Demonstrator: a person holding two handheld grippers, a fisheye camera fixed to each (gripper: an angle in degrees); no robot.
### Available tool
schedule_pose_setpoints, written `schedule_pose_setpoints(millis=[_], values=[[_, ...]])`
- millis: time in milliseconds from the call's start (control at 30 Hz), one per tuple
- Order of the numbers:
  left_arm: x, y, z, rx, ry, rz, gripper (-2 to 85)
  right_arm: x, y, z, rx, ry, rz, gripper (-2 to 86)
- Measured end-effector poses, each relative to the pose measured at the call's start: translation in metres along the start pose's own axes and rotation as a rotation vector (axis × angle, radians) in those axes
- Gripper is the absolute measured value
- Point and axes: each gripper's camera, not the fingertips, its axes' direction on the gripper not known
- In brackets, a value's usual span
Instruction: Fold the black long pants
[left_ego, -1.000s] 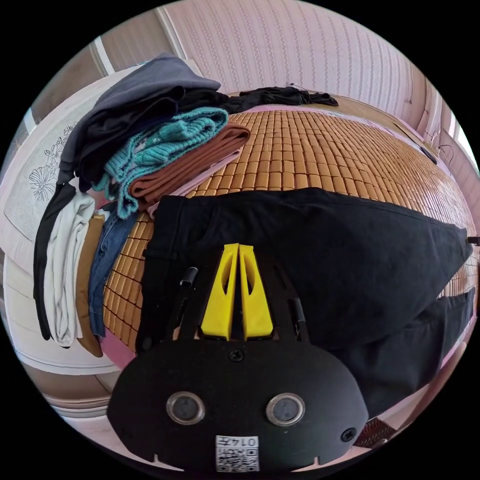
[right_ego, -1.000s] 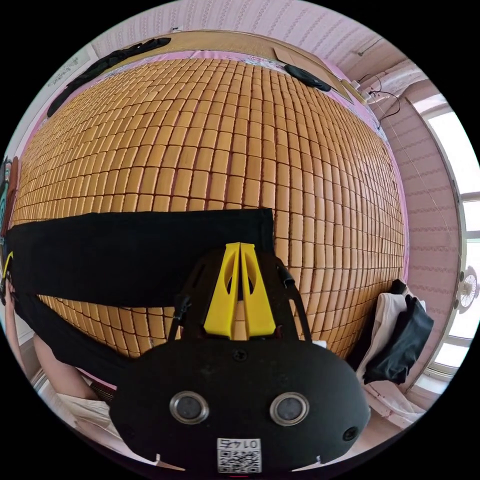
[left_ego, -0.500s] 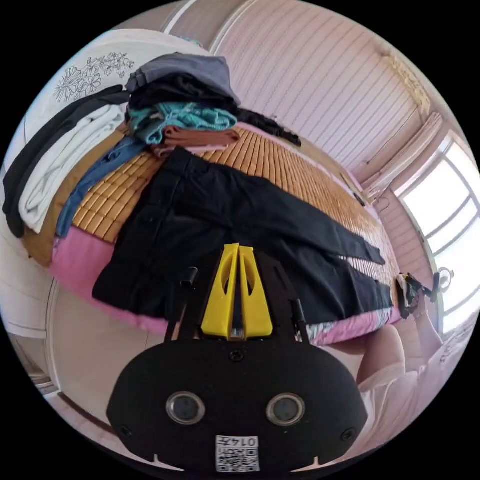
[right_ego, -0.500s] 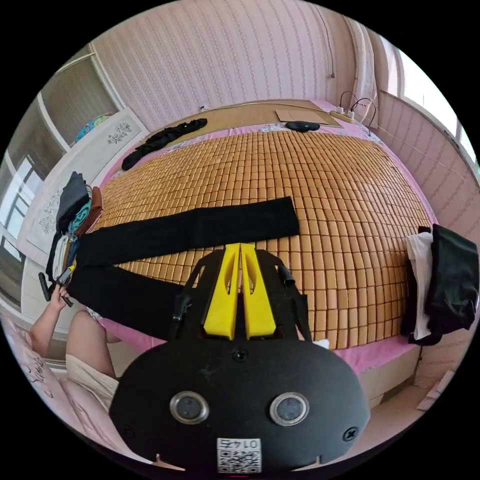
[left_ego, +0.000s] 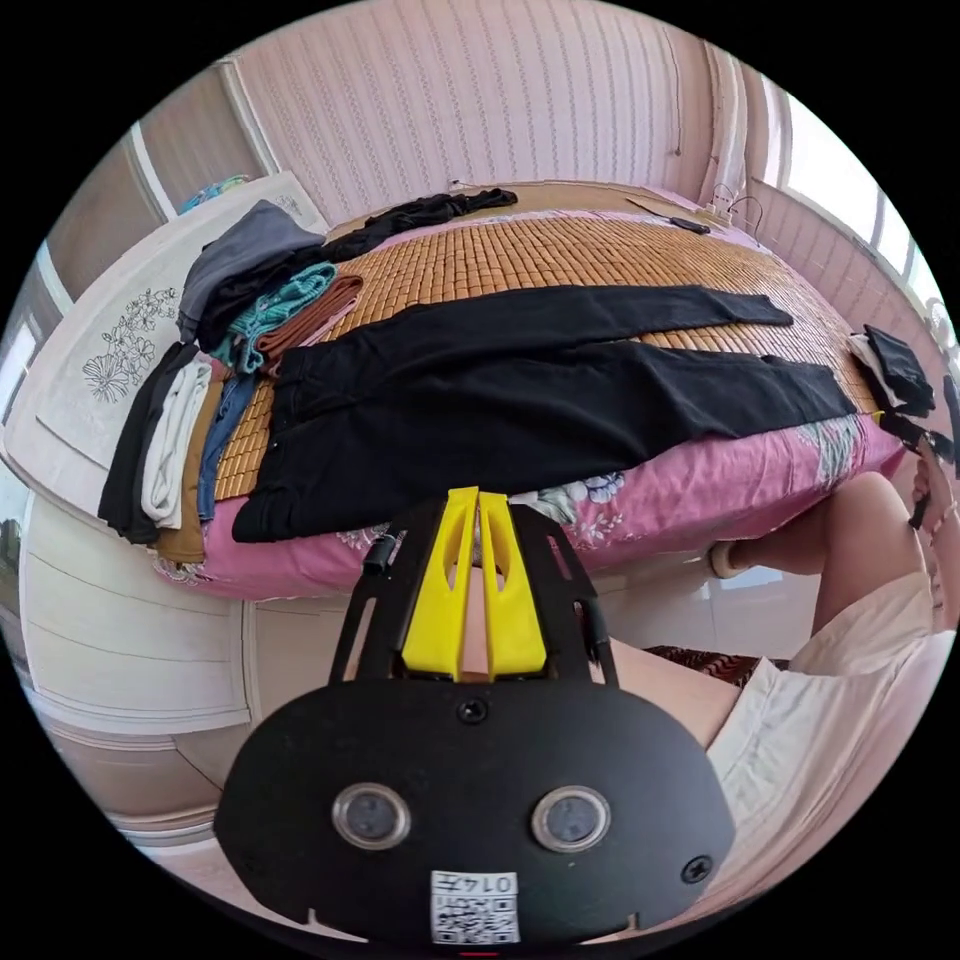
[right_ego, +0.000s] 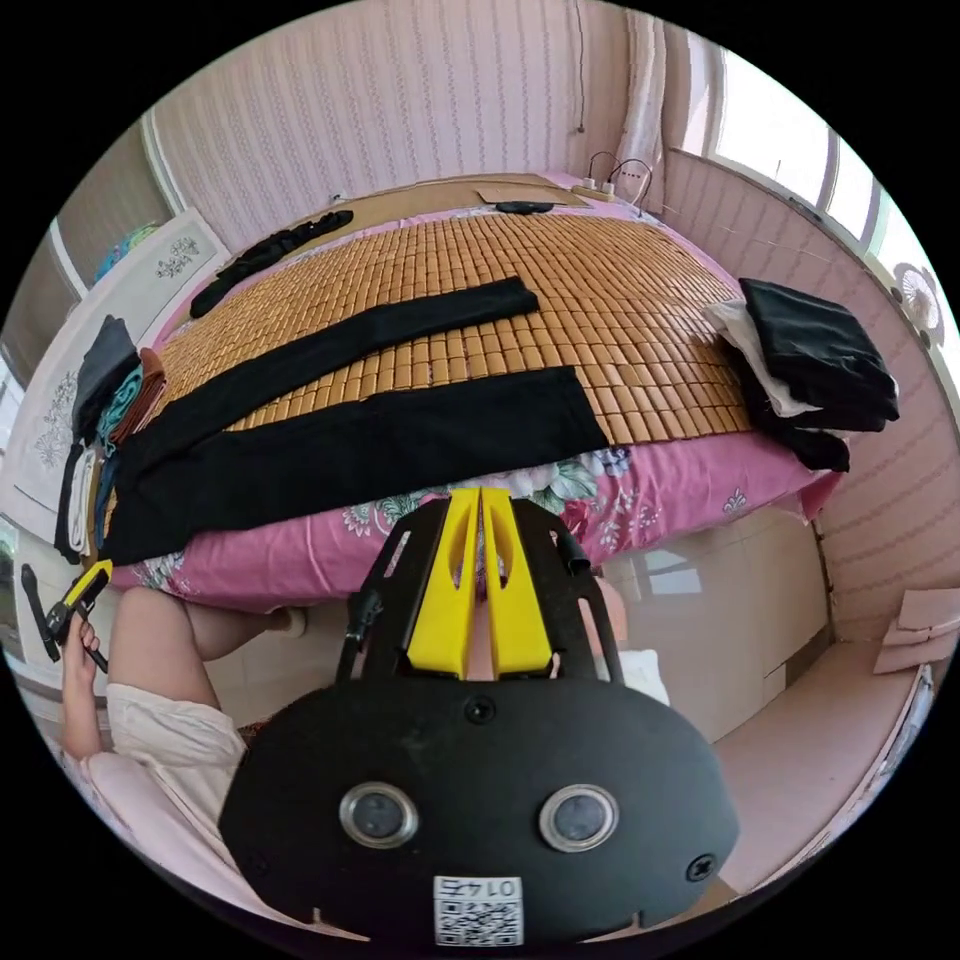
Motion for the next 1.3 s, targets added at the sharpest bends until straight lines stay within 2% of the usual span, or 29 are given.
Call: schedule_pose_setpoints(millis=[100,167,233,367,533,700,1000,1167,1300], values=[[-0.02,0.01,-0.007,0.022,0.145,0.008,-0.3,0.023,0.013,-0.001,0.039,-0.155,0.105,2.2],[-0.051,0.021,-0.016,0.086,0.228,-0.09,0.5,0.036,0.024,-0.003,0.092,-0.237,0.15,2.2],[-0.101,0.044,-0.023,0.192,0.336,-0.277,2.5,0.049,0.035,0.0,0.11,-0.264,0.18,3.3],[-0.164,0.084,-0.026,0.349,0.373,-0.5,10.5,0.071,0.04,0.009,0.096,-0.314,0.239,6.8],[-0.237,0.116,0.0,0.242,0.437,-0.684,13.1,0.108,0.035,0.033,0.038,-0.388,0.42,12.7],[-0.273,0.137,0.025,0.172,0.413,-0.765,14.3,0.122,0.03,0.049,0.029,-0.445,0.506,13.7],[-0.299,0.105,0.072,0.087,0.35,-0.758,16.9,0.14,-0.007,0.089,-0.087,-0.303,0.606,12.5],[-0.304,0.075,0.106,0.063,0.482,-0.797,15.3,0.138,-0.022,0.098,-0.077,-0.217,0.633,8.0],[-0.296,0.054,0.109,-0.008,0.337,-0.749,10.3,0.133,-0.032,0.098,-0.079,-0.19,0.608,5.3]])
